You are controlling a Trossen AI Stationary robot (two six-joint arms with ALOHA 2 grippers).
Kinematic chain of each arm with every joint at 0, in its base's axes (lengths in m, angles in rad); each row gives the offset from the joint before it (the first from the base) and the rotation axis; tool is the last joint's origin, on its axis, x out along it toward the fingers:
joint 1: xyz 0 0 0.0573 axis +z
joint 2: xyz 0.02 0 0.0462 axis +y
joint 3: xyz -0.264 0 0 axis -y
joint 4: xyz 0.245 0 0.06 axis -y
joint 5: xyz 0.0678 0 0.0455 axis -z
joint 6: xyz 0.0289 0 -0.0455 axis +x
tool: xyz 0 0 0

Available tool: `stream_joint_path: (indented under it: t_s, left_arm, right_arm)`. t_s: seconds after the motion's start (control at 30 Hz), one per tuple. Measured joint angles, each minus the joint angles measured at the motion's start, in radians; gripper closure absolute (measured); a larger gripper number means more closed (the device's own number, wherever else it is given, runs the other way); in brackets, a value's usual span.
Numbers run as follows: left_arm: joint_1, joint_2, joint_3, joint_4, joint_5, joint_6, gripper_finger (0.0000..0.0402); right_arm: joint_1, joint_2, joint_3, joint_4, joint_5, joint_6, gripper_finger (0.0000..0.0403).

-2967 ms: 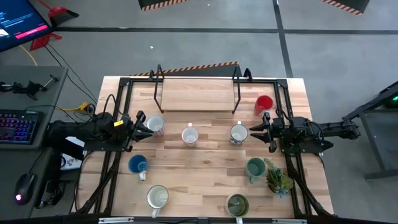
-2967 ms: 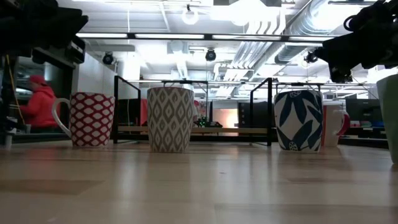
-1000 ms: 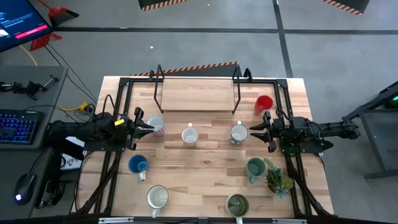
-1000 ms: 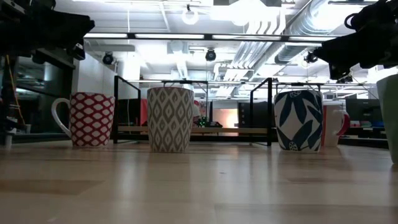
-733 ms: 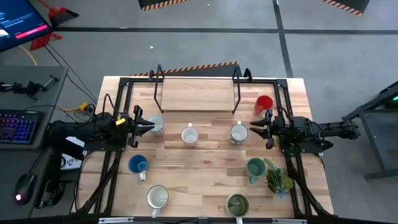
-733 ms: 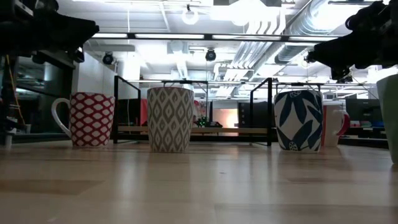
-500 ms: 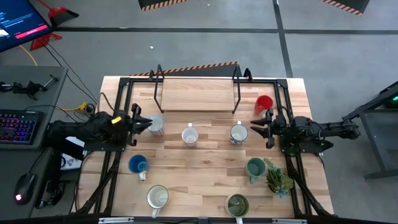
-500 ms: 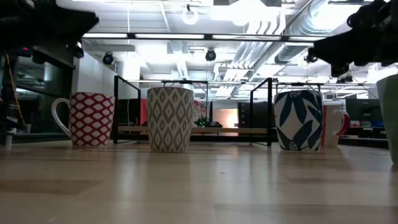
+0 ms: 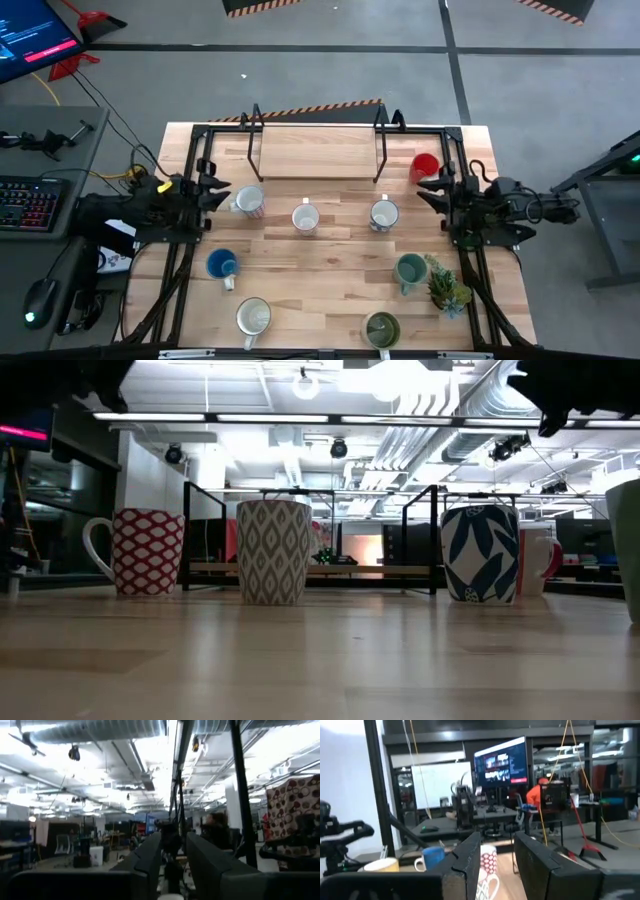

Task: Place coffee mugs
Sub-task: Put the red patterned mug on the shelf

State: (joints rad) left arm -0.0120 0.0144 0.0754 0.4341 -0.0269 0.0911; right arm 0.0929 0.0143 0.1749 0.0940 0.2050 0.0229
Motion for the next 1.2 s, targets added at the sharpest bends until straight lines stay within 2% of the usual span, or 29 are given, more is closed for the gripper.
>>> stream_joint_path:
  t_s: [0.07, 0.2, 0.4, 0.6, 0.77, 0.87, 1.03, 1.2]
  left_arm:
    - [0.0, 0.011, 0.046, -0.055, 0.0, -0.002, 0.0299]
    - [0.0, 0.077, 0.196, -0.289, -0.023, -0.019, 0.0284]
    - [0.0, 0.259, 0.39, -0.493, -0.073, -0.01, 0.0273]
    - [0.0, 0.455, 0.585, -0.824, -0.167, -0.064, 0.0268]
    - [0.001, 0.608, 0.717, -0.934, -0.171, -0.079, 0.0268]
    - [0.007, 0.691, 0.767, -1.025, -0.171, -0.099, 0.0268]
    - [0.04, 0.811, 0.772, -1.203, -0.171, -0.221, 0.0268]
    - [0.047, 0.911, 0.772, -1.234, -0.165, -0.28, 0.0268]
  right_arm:
    - [0.0, 0.012, 0.0, -0.004, 0.001, 0.002, 0.0295]
    - [0.0, 0.053, 0.002, -0.003, 0.026, 0.002, 0.0295]
    - [0.0, 0.124, 0.002, -0.003, 0.057, 0.002, 0.0295]
    - [0.0, 0.182, 0.003, -0.003, 0.092, -0.002, 0.0295]
    - [0.0, 0.207, 0.003, -0.002, 0.11, 0.003, 0.0295]
    - [0.0, 0.217, 0.003, -0.002, 0.11, 0.022, 0.0295]
    - [0.0, 0.238, 0.003, -0.016, 0.11, 0.023, 0.0295]
    - [0.0, 0.248, 0.003, -0.047, 0.11, 0.03, 0.0295]
